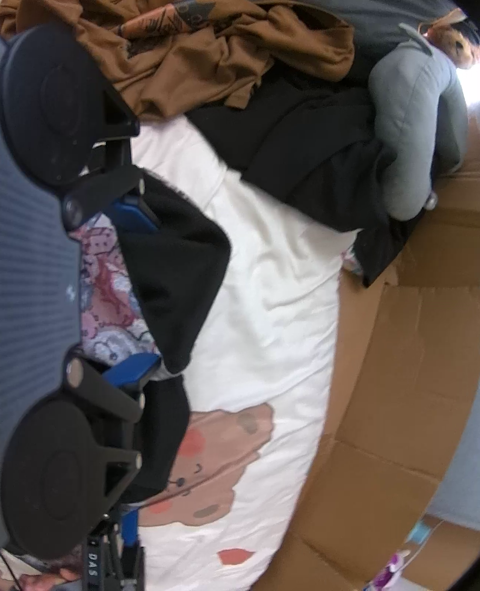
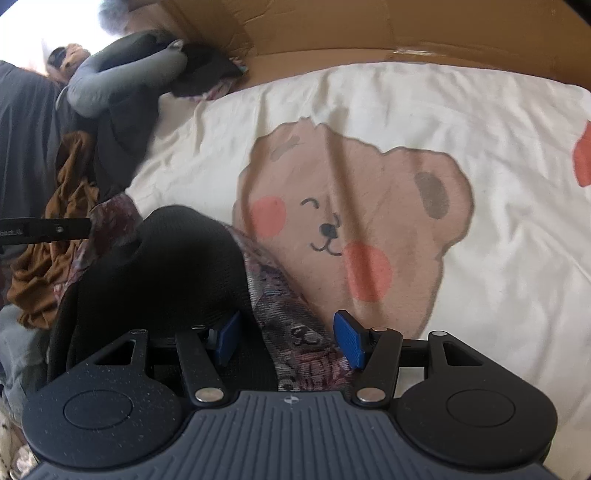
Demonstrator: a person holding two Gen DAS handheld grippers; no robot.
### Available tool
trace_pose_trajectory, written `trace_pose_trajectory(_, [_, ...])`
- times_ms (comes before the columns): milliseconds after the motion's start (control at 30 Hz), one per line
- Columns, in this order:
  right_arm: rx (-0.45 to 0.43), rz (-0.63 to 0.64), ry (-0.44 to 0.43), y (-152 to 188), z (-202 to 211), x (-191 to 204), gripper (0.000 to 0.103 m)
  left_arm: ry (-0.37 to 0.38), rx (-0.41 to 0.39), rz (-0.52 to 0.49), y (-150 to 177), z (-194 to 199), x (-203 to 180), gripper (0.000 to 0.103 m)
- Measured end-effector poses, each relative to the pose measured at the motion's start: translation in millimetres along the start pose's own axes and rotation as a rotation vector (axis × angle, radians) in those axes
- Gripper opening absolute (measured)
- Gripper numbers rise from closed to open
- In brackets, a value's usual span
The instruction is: Fold clothes
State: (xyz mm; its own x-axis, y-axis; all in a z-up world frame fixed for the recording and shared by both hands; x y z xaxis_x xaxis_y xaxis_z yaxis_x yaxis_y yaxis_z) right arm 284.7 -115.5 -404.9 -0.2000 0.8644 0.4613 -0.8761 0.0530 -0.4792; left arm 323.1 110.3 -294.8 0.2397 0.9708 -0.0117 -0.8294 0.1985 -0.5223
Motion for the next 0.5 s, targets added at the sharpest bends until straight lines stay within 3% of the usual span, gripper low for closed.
trace_pose_trajectory(133, [0.011, 0.053, -0.006, 6.0, -0.5, 8.8, 0.060, -0.016, 0.059, 0.002, 10.1, -7.1, -0.6, 0.057])
trace_pose_trajectory(233, [0.020, 0.077, -0.012, 10.9, -0.5, 12.8, 0.042, -0.008, 0.091, -0.005, 18.4, -9.0, -1.8, 0.043])
trace_pose_trajectory(300, [0.026, 0.073, -0.021, 13.7, 0.3, 12.8, 0.019, -0.014, 0.097, -0.018, 22.4, -7.7, -2.2, 0.027])
trace_pose_trajectory(400, [0.020, 0.056, -0.018, 14.5, 6.9, 10.6, 0.007, -0.017, 0.103, -0.021, 25.4, -6.0, -0.4, 0.008])
trace_pose_trajectory(500, [0.003, 0.044, -0.006, 14.3, 16.7, 7.6, 0.005, -0.015, 0.089, -0.018, 24.9, -1.1, 1.8, 0.005])
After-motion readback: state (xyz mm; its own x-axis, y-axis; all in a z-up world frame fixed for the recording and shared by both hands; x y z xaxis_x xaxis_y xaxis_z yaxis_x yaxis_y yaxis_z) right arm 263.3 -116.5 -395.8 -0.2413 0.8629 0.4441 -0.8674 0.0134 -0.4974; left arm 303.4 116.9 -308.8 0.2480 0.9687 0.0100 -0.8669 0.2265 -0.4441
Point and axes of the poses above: each gripper's, at about its wrist camera, not at the fingertips, and z roughly against the way its jaws point, x to its left, y to its underside, the point moved 3 cm from there along -z, roughly the way its jaws point, and after that the axes turned 7 degrees about -x, right-handed, at the moved point
